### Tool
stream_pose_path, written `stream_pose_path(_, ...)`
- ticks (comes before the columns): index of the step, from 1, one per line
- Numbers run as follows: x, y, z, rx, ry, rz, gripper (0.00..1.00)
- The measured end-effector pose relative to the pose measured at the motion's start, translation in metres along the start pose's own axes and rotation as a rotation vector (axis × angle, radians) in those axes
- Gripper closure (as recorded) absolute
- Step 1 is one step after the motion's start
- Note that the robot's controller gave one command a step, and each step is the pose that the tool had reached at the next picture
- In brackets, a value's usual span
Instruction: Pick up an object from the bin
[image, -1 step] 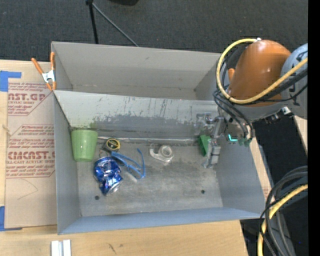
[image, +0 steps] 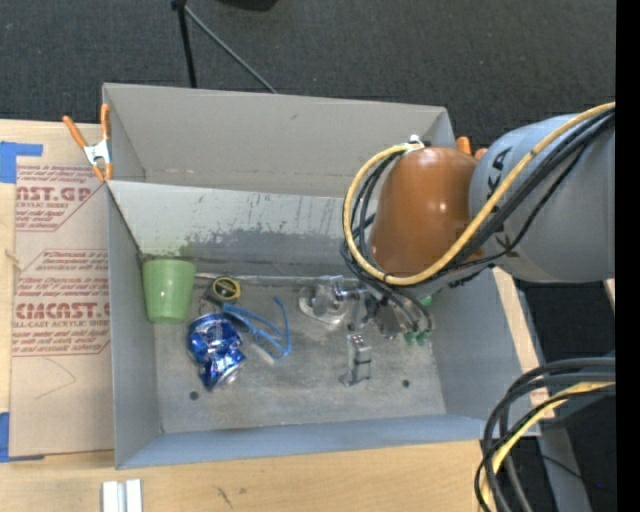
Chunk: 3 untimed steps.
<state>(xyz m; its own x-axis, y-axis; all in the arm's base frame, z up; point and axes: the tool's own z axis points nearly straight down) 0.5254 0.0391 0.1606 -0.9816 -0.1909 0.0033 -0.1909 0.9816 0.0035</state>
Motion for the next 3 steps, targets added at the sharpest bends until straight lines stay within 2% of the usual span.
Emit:
stream_pose_path(1,-0.031,-0.006,0.053,0.003,-0.003,-0.065,0.00)
stream_pose_path(2,-0.053,-0.006,0.053,0.003,-0.007,-0.050,0.00)
stream_pose_path(3,-0.063,-0.006,0.073,0.004,-0.005,-0.138,0.00)
